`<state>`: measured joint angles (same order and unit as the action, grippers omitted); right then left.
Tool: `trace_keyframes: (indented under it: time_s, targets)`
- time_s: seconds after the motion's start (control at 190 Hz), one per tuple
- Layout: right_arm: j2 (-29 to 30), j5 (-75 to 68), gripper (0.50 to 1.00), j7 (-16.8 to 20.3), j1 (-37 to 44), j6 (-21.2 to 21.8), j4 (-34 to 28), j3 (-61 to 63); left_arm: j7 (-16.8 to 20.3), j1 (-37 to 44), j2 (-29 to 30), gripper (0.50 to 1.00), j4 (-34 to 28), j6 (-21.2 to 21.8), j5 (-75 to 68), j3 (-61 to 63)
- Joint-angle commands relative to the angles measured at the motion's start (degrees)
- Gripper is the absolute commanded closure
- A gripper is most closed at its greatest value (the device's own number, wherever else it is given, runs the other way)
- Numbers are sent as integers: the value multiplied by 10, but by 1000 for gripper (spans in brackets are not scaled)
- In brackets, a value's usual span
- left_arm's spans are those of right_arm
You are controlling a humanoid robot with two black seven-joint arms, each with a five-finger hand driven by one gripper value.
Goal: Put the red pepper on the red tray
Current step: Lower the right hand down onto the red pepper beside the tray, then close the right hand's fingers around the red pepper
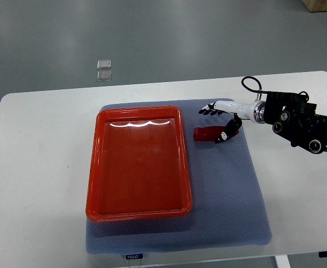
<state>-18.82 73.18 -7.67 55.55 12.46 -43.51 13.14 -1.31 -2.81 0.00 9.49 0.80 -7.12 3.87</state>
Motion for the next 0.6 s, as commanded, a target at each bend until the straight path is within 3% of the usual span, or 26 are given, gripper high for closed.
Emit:
trace_keyframes:
  time_s: [0.0,0.137,0.189,0.195,0.316,0.442,0.447,0.51,0.594]
  targets:
    - [0,6,656,-4,-2,-8,-1,0,0,0,0,500,0,0,0,0]
    - [0,6,738,-4,-3,-9,-1,0,0,0,0,500,0,0,0,0]
    - [0,6,738,-4,-3,-9,-1,0,0,0,0,500,0,0,0,0]
    - [0,6,776,-5,-2,-9,-2,-7,1,0,0,500,0,0,0,0]
    - [0,6,844,-12,-2,-8,-3,-13,0,0,0,500,0,0,0,0]
    - [-1,8,883,-17,-1,-8,-5,-17,1,0,0,500,0,0,0,0]
    - [-1,10,909,-18,-1,-8,-6,-17,0,0,0,500,0,0,0,0]
    - [-1,11,961,-19,1,-8,-6,-17,0,0,0,500,0,0,0,0]
    - [-2,11,1000,-24,3,-8,-7,-17,0,0,0,500,0,0,0,0]
